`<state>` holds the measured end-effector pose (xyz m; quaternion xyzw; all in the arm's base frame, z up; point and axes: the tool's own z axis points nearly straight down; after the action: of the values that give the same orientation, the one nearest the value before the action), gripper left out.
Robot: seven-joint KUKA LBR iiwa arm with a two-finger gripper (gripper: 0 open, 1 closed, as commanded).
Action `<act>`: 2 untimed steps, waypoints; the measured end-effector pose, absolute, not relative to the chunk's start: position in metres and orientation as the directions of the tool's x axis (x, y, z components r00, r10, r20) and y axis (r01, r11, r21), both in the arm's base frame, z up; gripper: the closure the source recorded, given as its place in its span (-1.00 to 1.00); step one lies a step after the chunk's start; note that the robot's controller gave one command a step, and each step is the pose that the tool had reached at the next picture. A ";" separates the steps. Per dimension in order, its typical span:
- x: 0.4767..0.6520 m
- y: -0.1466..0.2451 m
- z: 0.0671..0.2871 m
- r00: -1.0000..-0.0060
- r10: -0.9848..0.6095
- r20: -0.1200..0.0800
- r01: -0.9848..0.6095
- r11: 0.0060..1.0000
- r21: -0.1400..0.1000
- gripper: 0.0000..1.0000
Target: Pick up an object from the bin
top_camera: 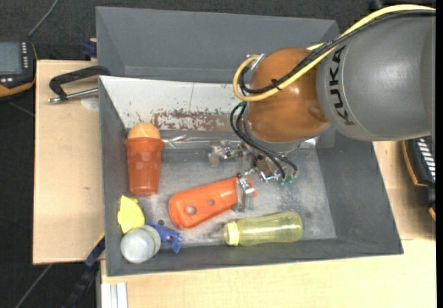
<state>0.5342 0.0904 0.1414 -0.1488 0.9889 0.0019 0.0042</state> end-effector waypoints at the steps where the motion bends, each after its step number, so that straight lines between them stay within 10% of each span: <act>1: 0.531 0.092 0.085 -0.868 -0.496 -0.007 -0.496 0.868 0.001 -1.00; 2: 0.533 0.092 0.071 -0.917 -0.399 -0.014 -0.399 0.917 0.002 1.00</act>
Offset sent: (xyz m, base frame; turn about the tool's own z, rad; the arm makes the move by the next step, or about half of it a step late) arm -0.0019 0.0008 -0.0714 -0.1121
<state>0.5333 0.0923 0.0707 -0.2037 0.9790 0.0026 0.0066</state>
